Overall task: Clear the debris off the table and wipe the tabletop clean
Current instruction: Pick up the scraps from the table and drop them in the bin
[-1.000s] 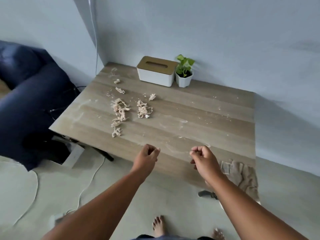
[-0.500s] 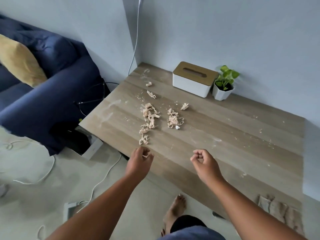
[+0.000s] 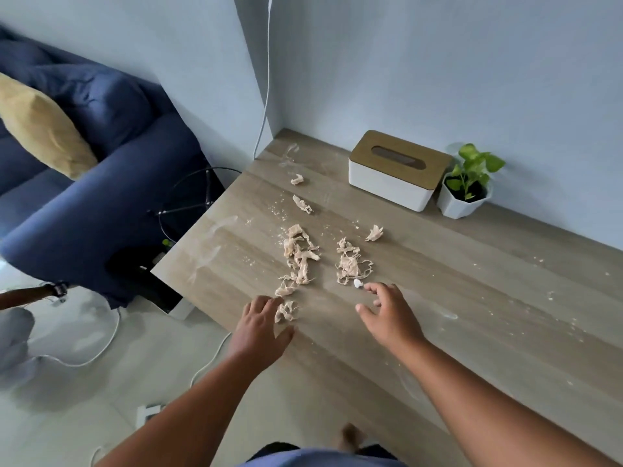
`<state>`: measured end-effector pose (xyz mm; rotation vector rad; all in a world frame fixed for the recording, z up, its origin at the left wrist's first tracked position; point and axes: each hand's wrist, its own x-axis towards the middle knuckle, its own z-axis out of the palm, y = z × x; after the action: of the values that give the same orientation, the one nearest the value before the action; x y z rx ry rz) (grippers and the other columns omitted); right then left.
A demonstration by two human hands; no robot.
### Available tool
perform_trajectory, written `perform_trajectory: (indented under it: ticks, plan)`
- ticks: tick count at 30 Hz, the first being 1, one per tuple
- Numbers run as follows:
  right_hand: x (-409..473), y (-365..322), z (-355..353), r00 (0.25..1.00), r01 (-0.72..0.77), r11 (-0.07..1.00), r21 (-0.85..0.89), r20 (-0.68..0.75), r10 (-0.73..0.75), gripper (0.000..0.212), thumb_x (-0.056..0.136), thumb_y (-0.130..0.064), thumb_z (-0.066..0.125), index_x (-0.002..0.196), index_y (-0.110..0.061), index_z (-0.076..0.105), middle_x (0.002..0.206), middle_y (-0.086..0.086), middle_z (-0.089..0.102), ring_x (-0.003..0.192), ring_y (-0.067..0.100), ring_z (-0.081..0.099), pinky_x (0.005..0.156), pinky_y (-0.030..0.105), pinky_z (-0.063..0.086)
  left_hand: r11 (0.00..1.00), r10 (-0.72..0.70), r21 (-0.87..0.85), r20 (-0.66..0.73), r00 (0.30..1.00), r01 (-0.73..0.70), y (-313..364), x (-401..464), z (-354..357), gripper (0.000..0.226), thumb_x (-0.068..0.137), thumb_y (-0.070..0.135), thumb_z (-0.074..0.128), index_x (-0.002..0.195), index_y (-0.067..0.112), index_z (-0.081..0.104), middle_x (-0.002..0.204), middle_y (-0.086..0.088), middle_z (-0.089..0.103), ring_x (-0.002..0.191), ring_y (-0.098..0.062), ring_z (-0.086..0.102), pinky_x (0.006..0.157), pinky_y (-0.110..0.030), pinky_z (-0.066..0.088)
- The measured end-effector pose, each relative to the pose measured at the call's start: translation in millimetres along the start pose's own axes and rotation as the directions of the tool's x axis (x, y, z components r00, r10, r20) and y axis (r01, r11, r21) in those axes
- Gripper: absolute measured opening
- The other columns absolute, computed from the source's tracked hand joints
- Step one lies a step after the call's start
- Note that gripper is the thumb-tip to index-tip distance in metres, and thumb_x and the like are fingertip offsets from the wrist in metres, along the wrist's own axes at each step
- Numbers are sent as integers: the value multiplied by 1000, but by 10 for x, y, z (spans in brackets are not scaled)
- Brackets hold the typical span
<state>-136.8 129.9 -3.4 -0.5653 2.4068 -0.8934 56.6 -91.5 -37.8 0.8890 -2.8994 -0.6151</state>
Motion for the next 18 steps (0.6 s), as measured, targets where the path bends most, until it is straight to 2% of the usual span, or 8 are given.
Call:
perform_trajectory:
  ticks: [3, 6, 12, 15, 18]
  plan:
    - [121, 0, -12, 999, 54, 996, -67, 5, -54, 52, 90, -37, 74, 138, -25, 58, 133, -1, 53, 125, 20, 54, 100, 35, 49, 995, 84, 54, 10, 996, -84, -2, 104, -14, 74, 78, 69, 60, 137, 25, 55, 127, -1, 56, 110, -30, 57, 94, -43, 55]
    - [214, -6, -7, 994, 106, 984, -143, 25, -104, 63, 89, -38, 76, 146, -22, 53, 146, 2, 47, 134, 25, 47, 106, 33, 43, 985, 146, 91, 20, 989, -147, 13, 205, -33, 84, 77, 72, 61, 145, 23, 52, 136, -4, 54, 117, -32, 56, 94, -48, 55]
    - [408, -33, 46, 982, 191, 926, -326, 66, -180, 76, 87, -47, 74, 155, -27, 43, 160, 6, 36, 140, 32, 43, 114, 43, 40, 938, 300, 164, 49, 953, -304, -42, 501, 25, 99, 79, 74, 63, 156, 16, 41, 148, -15, 50, 126, -39, 54, 105, -53, 49]
    - [480, -64, 81, 975, 222, 878, -424, 65, -215, 79, 86, -48, 74, 155, -26, 42, 159, 12, 38, 137, 37, 46, 111, 48, 44, 878, 433, 192, 70, 899, -438, -109, 662, 63, 108, 79, 81, 61, 160, 14, 37, 153, -21, 46, 132, -43, 51, 108, -56, 46]
    - [540, -122, 156, 975, 212, 838, -502, 56, -214, 81, 84, -48, 75, 155, -26, 43, 156, 11, 43, 130, 37, 52, 103, 51, 49, 816, 538, 199, 83, 839, -543, -175, 839, 94, 108, 80, 82, 59, 159, 13, 38, 155, -23, 45, 133, -44, 51, 103, -55, 49]
